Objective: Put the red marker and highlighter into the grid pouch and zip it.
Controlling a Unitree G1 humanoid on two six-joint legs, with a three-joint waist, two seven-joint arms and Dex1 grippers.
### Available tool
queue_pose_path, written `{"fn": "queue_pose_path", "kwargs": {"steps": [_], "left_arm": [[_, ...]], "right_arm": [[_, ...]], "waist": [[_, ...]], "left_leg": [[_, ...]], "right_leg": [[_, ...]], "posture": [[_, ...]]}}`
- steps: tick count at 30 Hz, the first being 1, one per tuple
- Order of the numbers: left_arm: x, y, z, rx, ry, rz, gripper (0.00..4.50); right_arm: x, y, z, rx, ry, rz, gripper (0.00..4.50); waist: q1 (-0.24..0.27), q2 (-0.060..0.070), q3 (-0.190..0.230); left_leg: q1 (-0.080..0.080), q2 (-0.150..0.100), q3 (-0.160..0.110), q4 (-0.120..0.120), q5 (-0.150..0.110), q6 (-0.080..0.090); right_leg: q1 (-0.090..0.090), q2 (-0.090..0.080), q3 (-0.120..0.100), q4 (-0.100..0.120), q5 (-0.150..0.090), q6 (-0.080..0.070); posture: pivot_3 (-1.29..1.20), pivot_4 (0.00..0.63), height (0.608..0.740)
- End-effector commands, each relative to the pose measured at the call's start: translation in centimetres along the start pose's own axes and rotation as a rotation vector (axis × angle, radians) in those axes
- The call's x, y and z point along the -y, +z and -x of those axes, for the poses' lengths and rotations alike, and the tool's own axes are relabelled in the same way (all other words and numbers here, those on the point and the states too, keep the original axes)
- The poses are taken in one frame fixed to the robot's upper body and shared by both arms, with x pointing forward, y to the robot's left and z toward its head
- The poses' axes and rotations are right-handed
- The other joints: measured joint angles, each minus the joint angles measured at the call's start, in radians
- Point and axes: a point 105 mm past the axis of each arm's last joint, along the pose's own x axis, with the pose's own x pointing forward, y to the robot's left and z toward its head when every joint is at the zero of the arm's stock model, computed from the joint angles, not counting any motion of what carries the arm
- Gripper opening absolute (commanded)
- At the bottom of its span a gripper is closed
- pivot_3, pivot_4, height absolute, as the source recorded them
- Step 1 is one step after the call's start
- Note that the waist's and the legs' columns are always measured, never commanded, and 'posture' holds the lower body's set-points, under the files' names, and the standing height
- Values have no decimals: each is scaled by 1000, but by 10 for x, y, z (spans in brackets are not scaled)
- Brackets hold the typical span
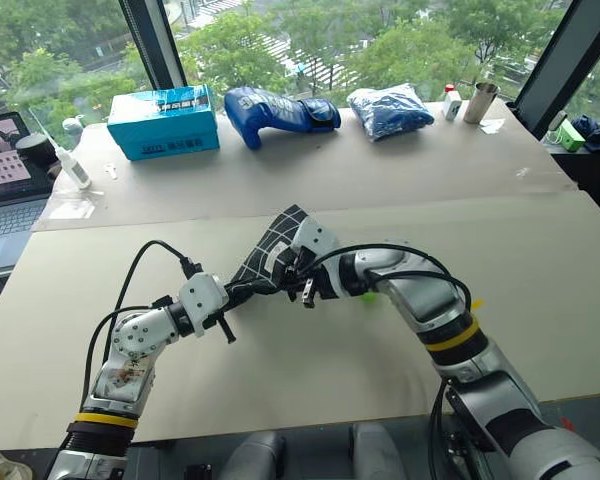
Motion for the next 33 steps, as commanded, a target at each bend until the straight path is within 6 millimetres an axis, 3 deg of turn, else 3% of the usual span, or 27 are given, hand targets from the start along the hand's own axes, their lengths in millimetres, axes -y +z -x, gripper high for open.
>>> {"fn": "queue_pose_path", "kwargs": {"steps": [1,5,14,20,25,30,33], "left_arm": [[0,14,-4,52,-8,-24,0],[0,14,-2,48,-6,-23,0],[-1,14,0,38,-4,-26,0],[-1,13,0,33,-5,-26,0],[-2,15,-2,39,-7,-27,0],[-2,15,-2,41,-8,-25,0],[-1,16,-3,43,-12,-22,0]], "right_arm": [[2,4,10,-5,12,88,28],[24,-8,19,-58,-75,104,28],[45,3,35,-6,-189,22,28],[3,9,25,36,-38,-20,28],[-22,2,11,3,25,-82,28],[-27,3,5,-9,22,-104,28],[-17,0,7,-28,-27,-74,28]], "waist": [[0,0,0],[-1,0,0],[-6,0,0],[-5,0,0],[-3,0,0],[-3,0,0],[-3,0,0]], "left_leg": [[0,0,0,0,0,0],[0,0,0,0,0,0],[0,0,0,0,0,0],[0,0,0,0,0,0],[0,0,0,0,0,0],[0,0,0,0,0,0],[0,0,0,0,0,0]], "right_leg": [[0,0,0,0,0,0],[0,0,0,0,0,0],[0,0,0,0,0,0],[0,0,0,0,0,0],[0,0,0,0,0,0],[0,0,0,0,0,0],[0,0,0,0,0,0]], "posture": [[0,150,739],[0,150,739],[0,150,739],[0,150,739],[0,150,739],[0,150,739],[0,150,739]]}}
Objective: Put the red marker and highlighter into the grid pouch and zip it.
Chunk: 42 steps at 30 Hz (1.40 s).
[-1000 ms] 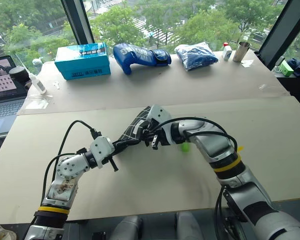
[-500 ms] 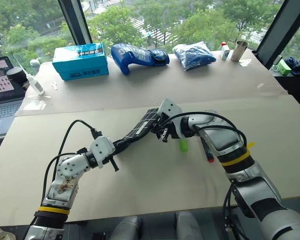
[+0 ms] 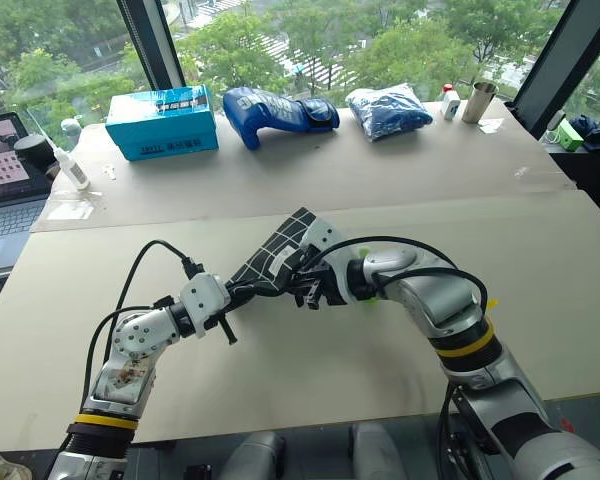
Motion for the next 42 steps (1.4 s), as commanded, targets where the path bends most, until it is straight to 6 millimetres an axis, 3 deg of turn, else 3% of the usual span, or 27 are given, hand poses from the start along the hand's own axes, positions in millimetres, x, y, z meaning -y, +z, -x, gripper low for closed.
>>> {"fn": "queue_pose_path", "kwargs": {"steps": [1,7,13,16,21,24,27,31,38,42], "left_arm": [[-2,13,-2,48,-2,-23,0],[-1,14,-2,49,-4,-20,0],[0,13,-2,46,-4,-15,0],[0,13,-2,46,-4,-14,0],[-2,13,-3,46,-3,-15,0],[-1,13,-4,48,-6,-14,0],[-1,14,-5,51,-8,-12,0],[0,14,-6,54,-10,-6,0],[3,14,-5,54,-8,4,0],[4,14,-5,54,-8,7,0]], "right_arm": [[7,11,3,14,-41,74,28],[56,16,28,17,-203,83,28],[74,16,44,29,-263,61,28],[70,16,43,31,-244,58,28],[14,22,22,59,-29,75,28],[-10,27,12,72,49,74,28],[-23,26,5,59,92,81,28],[-26,23,-1,35,99,104,28],[8,13,10,-7,-20,134,28],[49,16,27,-6,-183,134,28]], "waist": [[0,0,0],[0,0,0],[-1,0,0],[-2,0,0],[-2,0,0],[-4,0,0],[-1,0,0],[6,0,0],[6,0,0],[6,0,0]], "left_leg": [[0,0,0,0,0,0],[0,0,0,0,0,0],[0,0,0,0,0,0],[0,0,0,0,0,0],[0,0,0,0,0,0],[0,1,0,0,0,0],[0,0,0,0,0,0],[0,0,0,1,0,0],[0,0,0,1,0,0],[0,0,0,0,0,0]], "right_leg": [[0,0,0,0,0,0],[0,0,0,0,0,0],[0,0,0,0,0,0],[0,0,0,0,0,0],[0,0,0,0,0,0],[0,0,0,0,0,0],[0,0,0,0,0,0],[0,0,0,0,0,0],[0,0,0,0,0,0],[0,0,0,0,0,0]], "posture": [[0,150,739],[0,150,739],[0,150,739],[0,150,739],[0,150,739],[0,150,739],[0,150,739],[0,150,739],[0,150,739],[0,150,739]]}}
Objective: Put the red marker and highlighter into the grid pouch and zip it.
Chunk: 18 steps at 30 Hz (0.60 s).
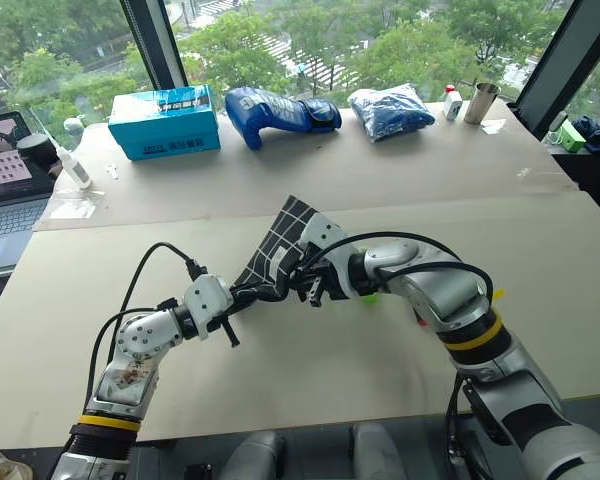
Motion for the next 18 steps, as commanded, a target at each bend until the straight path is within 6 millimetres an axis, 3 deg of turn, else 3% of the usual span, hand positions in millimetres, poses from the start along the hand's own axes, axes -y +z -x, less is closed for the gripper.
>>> {"fn": "queue_pose_path", "kwargs": {"steps": [1,3,6,18], "left_arm": [[-1,16,-3,59,7,-24,0],[-1,16,-3,60,7,-23,0],[-1,16,-4,61,6,-21,0],[-7,21,-10,91,59,28,0]], "right_arm": [[35,15,17,49,-138,39,28],[45,13,22,44,-173,33,28],[43,9,24,43,-169,30,28],[-3,16,16,84,-91,6,28]], "waist": [[0,0,0],[0,0,0],[-2,0,0],[3,0,0]], "left_leg": [[0,0,0,0,0,0],[0,0,0,0,0,0],[0,0,0,0,0,0],[0,0,0,0,0,0]], "right_leg": [[0,0,0,0,0,0],[0,0,0,0,0,0],[0,0,0,0,0,0],[0,0,0,0,0,0]], "posture": [[0,150,739],[0,150,739],[0,150,739],[0,150,739]]}}
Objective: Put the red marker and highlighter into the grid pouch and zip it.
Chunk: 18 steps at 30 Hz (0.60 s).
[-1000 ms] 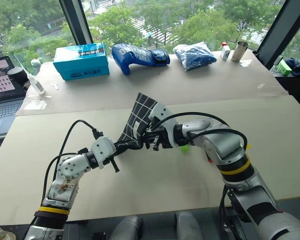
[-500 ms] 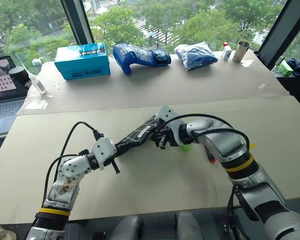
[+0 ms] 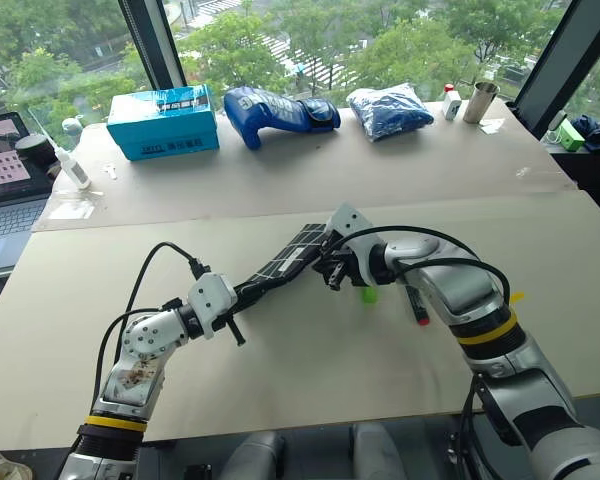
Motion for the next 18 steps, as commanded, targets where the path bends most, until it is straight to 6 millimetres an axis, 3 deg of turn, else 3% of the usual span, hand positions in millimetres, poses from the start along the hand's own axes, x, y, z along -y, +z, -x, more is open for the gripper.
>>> {"fn": "queue_pose_path", "kwargs": {"steps": [1,6,15,18], "left_arm": [[-8,16,-3,64,39,3,0],[-11,17,-7,78,66,37,0],[-17,18,-6,86,94,60,0],[-18,17,-6,87,101,66,0]], "right_arm": [[-23,18,5,66,49,24,28],[-38,13,3,37,68,80,28],[-11,11,9,8,-58,122,28],[-27,19,9,49,16,122,28]], "waist": [[2,0,0],[8,0,0],[15,0,0],[15,0,0]], "left_leg": [[0,0,0,0,0,0],[0,0,0,0,0,0],[0,0,0,1,0,0],[0,0,1,1,0,0]], "right_leg": [[0,0,0,0,0,0],[0,0,0,0,0,0],[0,0,0,0,0,0],[0,0,0,0,0,0]], "posture": [[0,150,739],[0,150,739],[0,150,739],[0,150,739]]}}
